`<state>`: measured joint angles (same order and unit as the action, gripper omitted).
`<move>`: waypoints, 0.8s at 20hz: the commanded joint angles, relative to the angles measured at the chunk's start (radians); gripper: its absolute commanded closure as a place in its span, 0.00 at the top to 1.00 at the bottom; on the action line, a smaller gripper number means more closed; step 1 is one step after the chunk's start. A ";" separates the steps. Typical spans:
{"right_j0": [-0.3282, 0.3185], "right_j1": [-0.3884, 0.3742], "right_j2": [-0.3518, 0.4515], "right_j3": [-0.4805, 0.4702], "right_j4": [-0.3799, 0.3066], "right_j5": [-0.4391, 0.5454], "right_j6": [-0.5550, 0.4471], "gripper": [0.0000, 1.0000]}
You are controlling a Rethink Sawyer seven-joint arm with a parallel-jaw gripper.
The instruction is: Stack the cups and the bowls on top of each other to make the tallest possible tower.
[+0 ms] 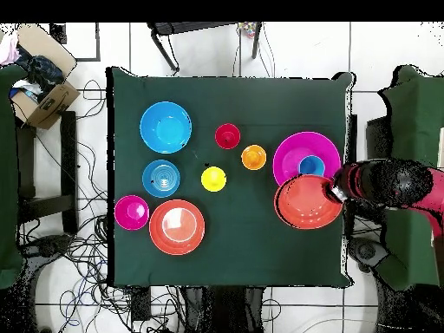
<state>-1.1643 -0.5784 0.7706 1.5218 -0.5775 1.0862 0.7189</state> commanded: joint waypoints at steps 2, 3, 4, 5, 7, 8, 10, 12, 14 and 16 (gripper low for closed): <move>0.045 0.076 -0.001 -0.078 0.066 -0.072 0.062 0.00; 0.043 0.077 -0.003 -0.076 0.083 -0.078 0.087 0.00; 0.041 0.075 -0.003 -0.072 0.093 -0.084 0.096 0.00; 0.040 0.073 -0.003 -0.069 0.109 -0.089 0.107 0.00; 0.038 0.067 -0.005 -0.060 0.142 -0.094 0.129 0.00; 0.038 0.066 -0.006 -0.056 0.157 -0.100 0.138 0.00; 0.042 0.058 -0.015 -0.050 0.179 -0.111 0.160 0.00; 0.040 0.048 -0.022 -0.033 0.207 -0.137 0.189 0.00; 0.038 0.036 -0.037 -0.011 0.230 -0.179 0.237 0.00; 0.033 0.025 -0.050 0.020 0.251 -0.240 0.286 0.00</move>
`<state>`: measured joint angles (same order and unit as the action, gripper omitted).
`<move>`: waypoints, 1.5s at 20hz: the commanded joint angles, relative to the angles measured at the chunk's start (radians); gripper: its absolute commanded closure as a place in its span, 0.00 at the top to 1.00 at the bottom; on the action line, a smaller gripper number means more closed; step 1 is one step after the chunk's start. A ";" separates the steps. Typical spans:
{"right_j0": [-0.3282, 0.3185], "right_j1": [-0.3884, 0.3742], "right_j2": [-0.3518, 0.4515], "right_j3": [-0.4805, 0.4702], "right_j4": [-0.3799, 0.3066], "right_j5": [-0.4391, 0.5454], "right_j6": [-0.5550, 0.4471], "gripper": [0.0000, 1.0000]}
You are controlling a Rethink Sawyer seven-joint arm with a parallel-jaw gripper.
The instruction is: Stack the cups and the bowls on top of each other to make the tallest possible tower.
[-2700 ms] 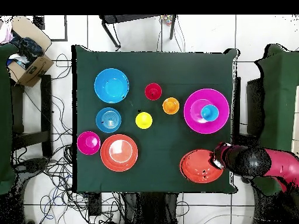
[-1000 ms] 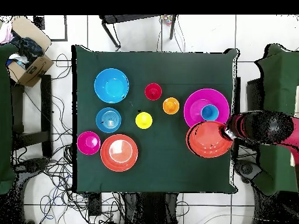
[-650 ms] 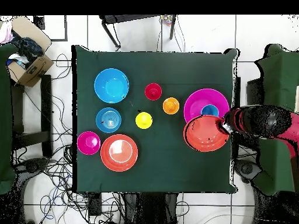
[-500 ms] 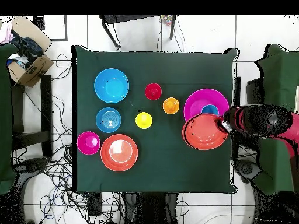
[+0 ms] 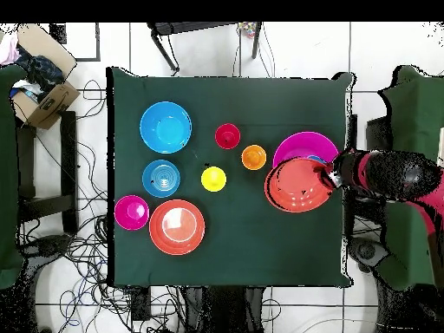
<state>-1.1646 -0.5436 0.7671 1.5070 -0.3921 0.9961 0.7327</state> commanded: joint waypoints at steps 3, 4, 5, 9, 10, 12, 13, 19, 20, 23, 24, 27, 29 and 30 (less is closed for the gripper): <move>0.025 -0.038 -0.062 0.086 0.083 -0.215 0.310 0.00; 0.026 -0.047 -0.071 0.100 0.088 -0.231 0.323 0.00; 0.027 -0.051 -0.079 0.111 0.091 -0.247 0.334 0.00; 0.045 -0.080 -0.123 0.150 0.076 -0.293 0.367 0.00; 0.053 -0.092 -0.144 0.162 0.072 -0.299 0.392 0.00; 0.081 -0.121 -0.195 0.172 0.047 -0.297 0.430 0.00; 0.100 -0.136 -0.225 0.169 0.030 -0.292 0.449 0.00; 0.096 -0.142 -0.256 0.228 0.081 -0.355 0.534 0.00; 0.087 -0.136 -0.251 0.240 0.088 -0.369 0.542 0.00; 0.073 -0.138 -0.245 0.273 0.064 -0.401 0.535 0.00; 0.073 -0.143 -0.247 0.281 0.061 -0.398 0.540 0.00; 0.080 -0.156 -0.267 0.294 0.082 -0.405 0.603 0.00; 0.095 -0.152 -0.288 0.271 0.108 -0.387 0.651 0.00; 0.102 -0.150 -0.301 0.267 0.119 -0.377 0.673 0.00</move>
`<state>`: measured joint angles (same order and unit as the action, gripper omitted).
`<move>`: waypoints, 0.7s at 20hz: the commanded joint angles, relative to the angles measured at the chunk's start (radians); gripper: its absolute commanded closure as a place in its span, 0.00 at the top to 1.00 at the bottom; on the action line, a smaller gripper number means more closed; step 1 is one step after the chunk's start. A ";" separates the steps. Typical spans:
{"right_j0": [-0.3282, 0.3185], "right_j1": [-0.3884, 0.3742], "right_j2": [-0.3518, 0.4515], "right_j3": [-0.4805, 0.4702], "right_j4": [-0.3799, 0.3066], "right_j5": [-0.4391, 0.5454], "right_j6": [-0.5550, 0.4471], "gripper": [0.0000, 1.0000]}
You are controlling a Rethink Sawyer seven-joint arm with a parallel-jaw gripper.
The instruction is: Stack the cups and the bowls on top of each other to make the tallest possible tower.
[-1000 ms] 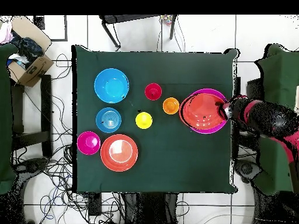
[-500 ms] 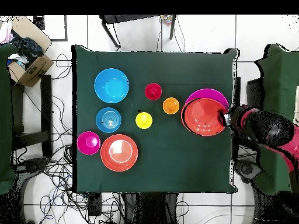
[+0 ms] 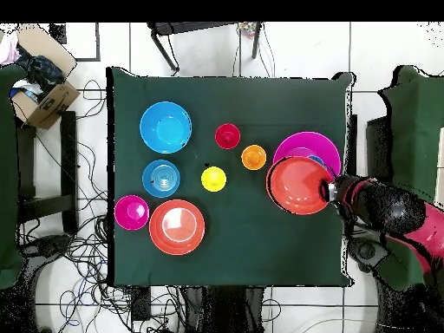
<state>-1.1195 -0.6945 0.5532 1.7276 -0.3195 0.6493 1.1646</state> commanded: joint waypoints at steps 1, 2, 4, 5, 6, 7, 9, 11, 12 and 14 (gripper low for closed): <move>0.066 0.005 -0.096 0.026 0.059 -0.007 0.255 0.00; 0.070 0.005 -0.099 0.020 0.067 -0.001 0.266 0.00; 0.079 -0.001 -0.110 0.013 0.086 0.008 0.295 0.00; 0.088 -0.004 -0.121 0.003 0.090 0.017 0.310 0.00; 0.096 -0.006 -0.132 -0.002 0.094 0.022 0.322 0.00; 0.098 -0.008 -0.138 -0.001 0.095 0.018 0.325 0.00; 0.113 -0.006 -0.163 -0.014 0.109 0.017 0.368 0.00; 0.119 -0.006 -0.170 -0.027 0.116 0.026 0.377 0.00; 0.118 -0.005 -0.170 -0.027 0.121 0.023 0.381 0.00; 0.122 -0.009 -0.175 -0.025 0.132 0.018 0.399 0.00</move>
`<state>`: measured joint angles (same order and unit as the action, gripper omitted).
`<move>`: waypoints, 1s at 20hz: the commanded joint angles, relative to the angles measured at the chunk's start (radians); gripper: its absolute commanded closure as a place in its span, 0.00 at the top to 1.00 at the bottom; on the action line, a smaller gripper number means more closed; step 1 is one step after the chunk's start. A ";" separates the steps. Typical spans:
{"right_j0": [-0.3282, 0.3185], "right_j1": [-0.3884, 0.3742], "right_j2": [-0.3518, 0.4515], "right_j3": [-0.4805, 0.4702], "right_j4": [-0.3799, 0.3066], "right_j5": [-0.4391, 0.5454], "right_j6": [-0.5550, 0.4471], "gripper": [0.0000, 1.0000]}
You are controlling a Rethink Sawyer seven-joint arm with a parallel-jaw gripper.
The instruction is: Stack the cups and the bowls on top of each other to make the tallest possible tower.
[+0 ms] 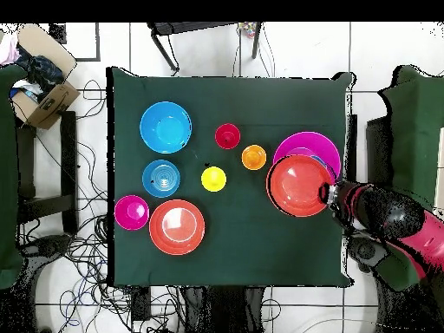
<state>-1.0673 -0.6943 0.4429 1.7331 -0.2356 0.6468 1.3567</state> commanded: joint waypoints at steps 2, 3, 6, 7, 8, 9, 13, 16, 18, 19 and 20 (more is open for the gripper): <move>0.070 -0.017 -0.064 -0.022 0.050 0.023 0.206 0.00; 0.069 -0.019 -0.062 -0.018 0.055 0.025 0.210 0.00; 0.051 -0.032 -0.039 0.016 0.080 0.024 0.212 0.00; 0.040 -0.033 -0.025 0.031 0.096 0.016 0.215 0.00; 0.029 -0.034 -0.011 0.046 0.112 0.007 0.219 0.00; 0.020 -0.032 0.004 0.055 0.127 0.003 0.217 0.00; -0.023 -0.021 0.049 0.090 0.181 -0.008 0.195 0.00; -0.045 -0.020 0.073 0.112 0.211 -0.010 0.179 0.00; -0.057 -0.011 0.092 0.124 0.232 -0.010 0.172 0.00; -0.064 -0.005 0.105 0.133 0.245 -0.015 0.170 0.00; -0.075 0.004 0.122 0.144 0.260 -0.023 0.167 0.00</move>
<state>-1.1332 -0.7175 0.4649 1.7891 -0.0517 0.6466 1.4445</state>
